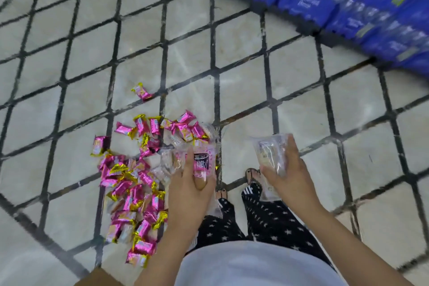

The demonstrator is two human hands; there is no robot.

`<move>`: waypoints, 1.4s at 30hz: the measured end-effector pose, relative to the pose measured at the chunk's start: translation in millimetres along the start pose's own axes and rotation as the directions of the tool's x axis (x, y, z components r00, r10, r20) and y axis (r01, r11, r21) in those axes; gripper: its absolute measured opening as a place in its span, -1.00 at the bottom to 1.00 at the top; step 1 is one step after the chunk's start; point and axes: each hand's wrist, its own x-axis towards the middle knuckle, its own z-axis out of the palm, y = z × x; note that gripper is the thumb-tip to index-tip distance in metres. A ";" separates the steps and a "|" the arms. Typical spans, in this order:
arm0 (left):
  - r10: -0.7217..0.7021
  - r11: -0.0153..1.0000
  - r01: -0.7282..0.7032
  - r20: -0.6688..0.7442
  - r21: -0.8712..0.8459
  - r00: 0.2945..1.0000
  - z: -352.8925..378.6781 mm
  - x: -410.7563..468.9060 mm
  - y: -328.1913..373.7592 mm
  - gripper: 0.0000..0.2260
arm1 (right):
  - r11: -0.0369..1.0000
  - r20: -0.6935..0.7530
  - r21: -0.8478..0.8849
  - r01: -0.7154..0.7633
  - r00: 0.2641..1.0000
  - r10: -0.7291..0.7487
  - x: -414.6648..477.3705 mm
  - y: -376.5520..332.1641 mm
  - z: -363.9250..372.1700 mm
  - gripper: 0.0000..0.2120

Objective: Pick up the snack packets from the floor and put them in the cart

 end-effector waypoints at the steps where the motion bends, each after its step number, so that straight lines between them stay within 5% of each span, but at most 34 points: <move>1: 0.060 0.998 -0.061 0.054 0.017 0.997 -5.0 -0.2 5.5 -0.27 | 0.999 -0.035 0.033 -0.041 0.999 0.042 -12.0 5.0 0.2 -0.06; 5: 0.282 0.944 -0.305 0.177 0.122 0.943 -21.7 -5.2 28.1 -0.25 | 0.964 -0.147 0.187 -0.188 0.965 0.217 -64.7 29.2 -2.9 -0.03; 10: 0.361 0.899 -0.415 0.302 0.138 0.882 -12.6 -9.3 61.8 -0.25 | 0.918 -0.209 0.267 -0.294 0.912 0.353 -115.8 63.8 -23.1 -0.02; 21: 0.607 0.636 -0.764 0.541 0.108 0.582 120.8 -121.1 179.5 -0.23 | 0.754 -0.369 0.549 -0.362 0.703 0.607 -248.3 181.8 -107.3 -0.09; 32: 0.558 0.423 -0.902 0.808 -0.082 0.188 318.8 -343.1 242.0 -0.24 | 0.594 -0.461 0.698 -0.401 0.384 0.800 -447.5 353.1 -161.4 -0.16; 42: 0.398 0.221 -0.954 0.912 -0.202 -0.101 412.0 -450.6 272.9 -0.24 | 0.353 -0.334 0.896 -0.270 0.115 0.936 -532.8 419.8 -151.5 -0.15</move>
